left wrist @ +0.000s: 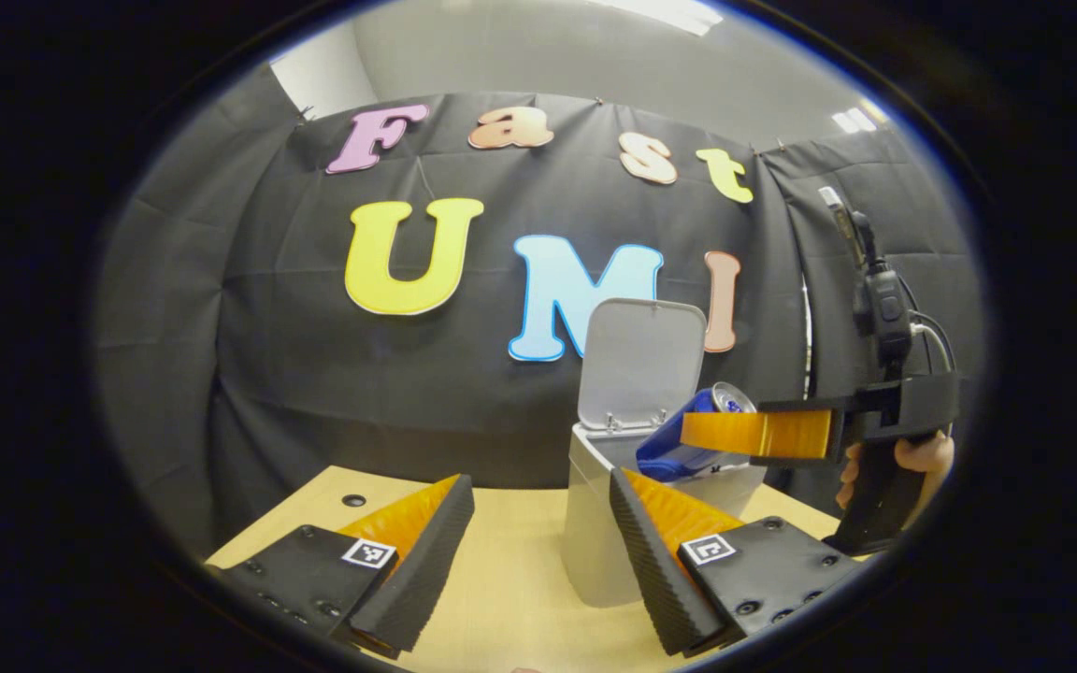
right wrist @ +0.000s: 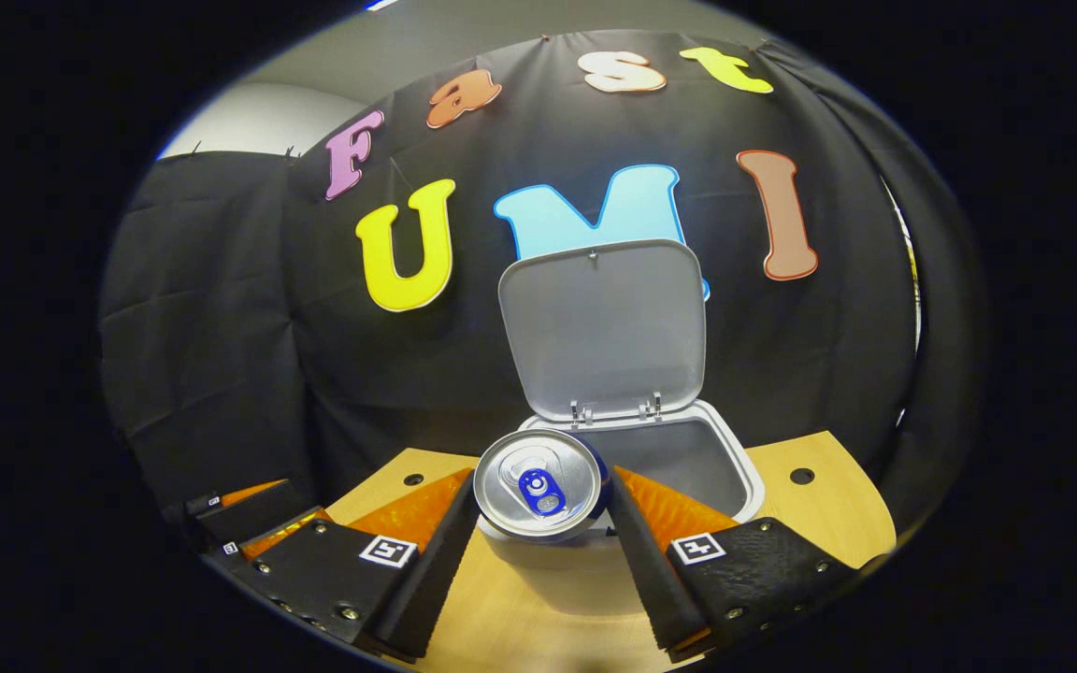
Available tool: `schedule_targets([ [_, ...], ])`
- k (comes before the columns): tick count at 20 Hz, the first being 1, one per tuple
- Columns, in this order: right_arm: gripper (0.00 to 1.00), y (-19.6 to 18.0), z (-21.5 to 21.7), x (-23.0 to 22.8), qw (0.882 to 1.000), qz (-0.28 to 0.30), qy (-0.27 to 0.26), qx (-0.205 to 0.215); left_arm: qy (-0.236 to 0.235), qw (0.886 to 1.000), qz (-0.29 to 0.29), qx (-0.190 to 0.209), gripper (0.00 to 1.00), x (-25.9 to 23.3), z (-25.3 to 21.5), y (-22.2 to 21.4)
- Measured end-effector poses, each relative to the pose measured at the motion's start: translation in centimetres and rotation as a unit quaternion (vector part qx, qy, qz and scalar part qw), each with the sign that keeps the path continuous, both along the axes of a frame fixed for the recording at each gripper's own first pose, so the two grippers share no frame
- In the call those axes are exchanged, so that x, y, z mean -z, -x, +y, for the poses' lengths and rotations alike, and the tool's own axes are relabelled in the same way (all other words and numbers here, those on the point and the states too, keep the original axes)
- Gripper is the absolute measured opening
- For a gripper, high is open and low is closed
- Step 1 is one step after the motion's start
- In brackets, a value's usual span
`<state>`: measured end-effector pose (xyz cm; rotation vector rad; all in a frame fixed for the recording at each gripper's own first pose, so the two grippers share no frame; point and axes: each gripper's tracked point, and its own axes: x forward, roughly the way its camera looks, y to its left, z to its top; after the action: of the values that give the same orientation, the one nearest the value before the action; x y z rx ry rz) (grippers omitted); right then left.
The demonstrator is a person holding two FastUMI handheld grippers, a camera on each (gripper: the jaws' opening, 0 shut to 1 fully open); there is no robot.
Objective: Press the lid of the desktop garbage bin to open it, pick up the crumpled paper on the desktop and throw it into the bin, then pick up the pop can on the desktop and drop it into the bin, and finally close the garbage bin lid.
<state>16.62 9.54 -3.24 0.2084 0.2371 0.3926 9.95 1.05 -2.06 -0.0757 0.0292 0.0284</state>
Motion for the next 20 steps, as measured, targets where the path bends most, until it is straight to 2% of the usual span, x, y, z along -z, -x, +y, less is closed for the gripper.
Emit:
schedule_targets([
  [5, 0.91, -0.1, 0.0, -0.1, 1.000, -0.009, 0.013, 0.015, -0.004, 1.000, 0.003, -0.001, 0.95, 0.4, 0.2, 0.3],
  [12, 0.92, -0.3, -1.3, -1.5, 0.999, -0.018, 0.012, 0.034, 0.004, 1.000, 0.001, 0.001, 0.95, 0.4, 0.3, 0.4],
  [20, 0.93, -1.5, -2.8, -4.5, 0.996, -0.034, 0.040, 0.079, 0.016, 1.000, 0.008, 0.007, 0.95, -0.4, 1.8, -0.2],
])
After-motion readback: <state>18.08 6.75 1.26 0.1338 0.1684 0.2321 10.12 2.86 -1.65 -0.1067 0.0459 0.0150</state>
